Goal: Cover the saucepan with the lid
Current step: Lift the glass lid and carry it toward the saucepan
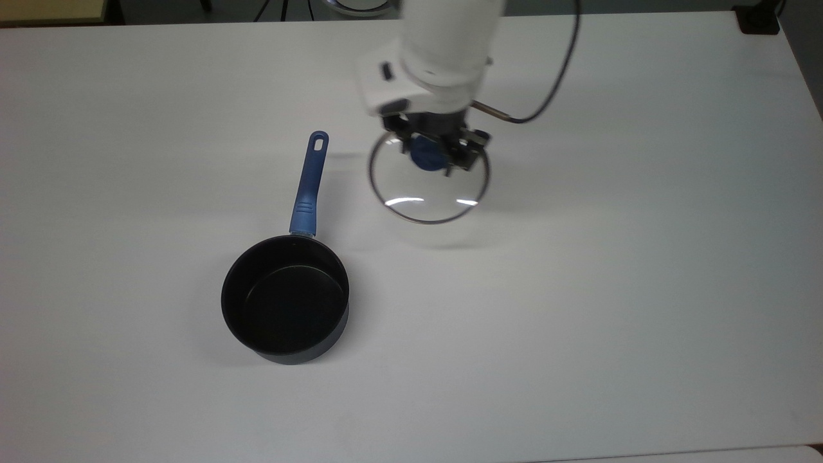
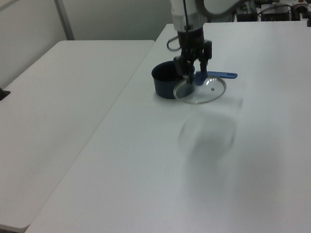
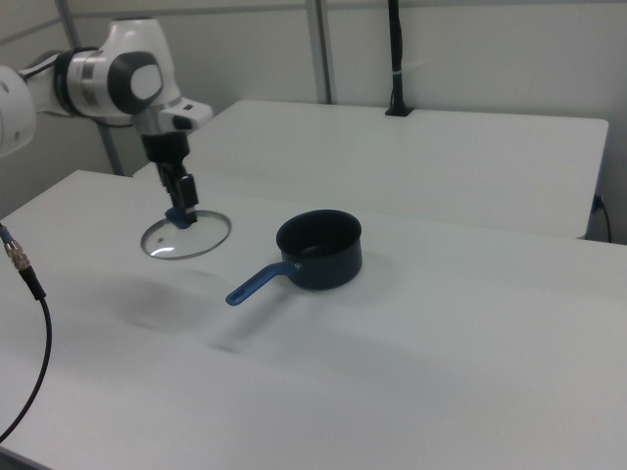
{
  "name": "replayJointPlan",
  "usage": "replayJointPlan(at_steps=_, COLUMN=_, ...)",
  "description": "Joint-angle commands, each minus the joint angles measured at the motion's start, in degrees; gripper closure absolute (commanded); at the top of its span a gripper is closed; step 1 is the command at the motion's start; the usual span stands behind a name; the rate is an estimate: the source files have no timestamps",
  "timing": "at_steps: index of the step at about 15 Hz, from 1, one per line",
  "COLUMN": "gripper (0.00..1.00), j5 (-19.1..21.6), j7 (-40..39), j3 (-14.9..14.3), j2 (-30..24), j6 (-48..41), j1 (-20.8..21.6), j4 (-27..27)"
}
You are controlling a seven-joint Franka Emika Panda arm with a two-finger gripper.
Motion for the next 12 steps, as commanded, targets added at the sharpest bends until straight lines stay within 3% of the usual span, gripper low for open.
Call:
replayJointPlan(at_steps=1, gripper=0.5, j5=0.8, j7=-3.9, j3=-0.2, j2=-0.3, j6=-1.7, j1=-5.5, j4=2.8)
replayJointPlan(at_steps=7, gripper=0.5, j5=0.6, j7=-7.8, j3=-0.2, j2=1.1, j6=4.2, j1=-15.0, j4=4.0)
replayJointPlan(at_steps=12, gripper=0.5, j5=0.5, j7=-6.5, j3=-0.2, j2=4.1, j6=11.8, j1=-17.9, j4=4.1)
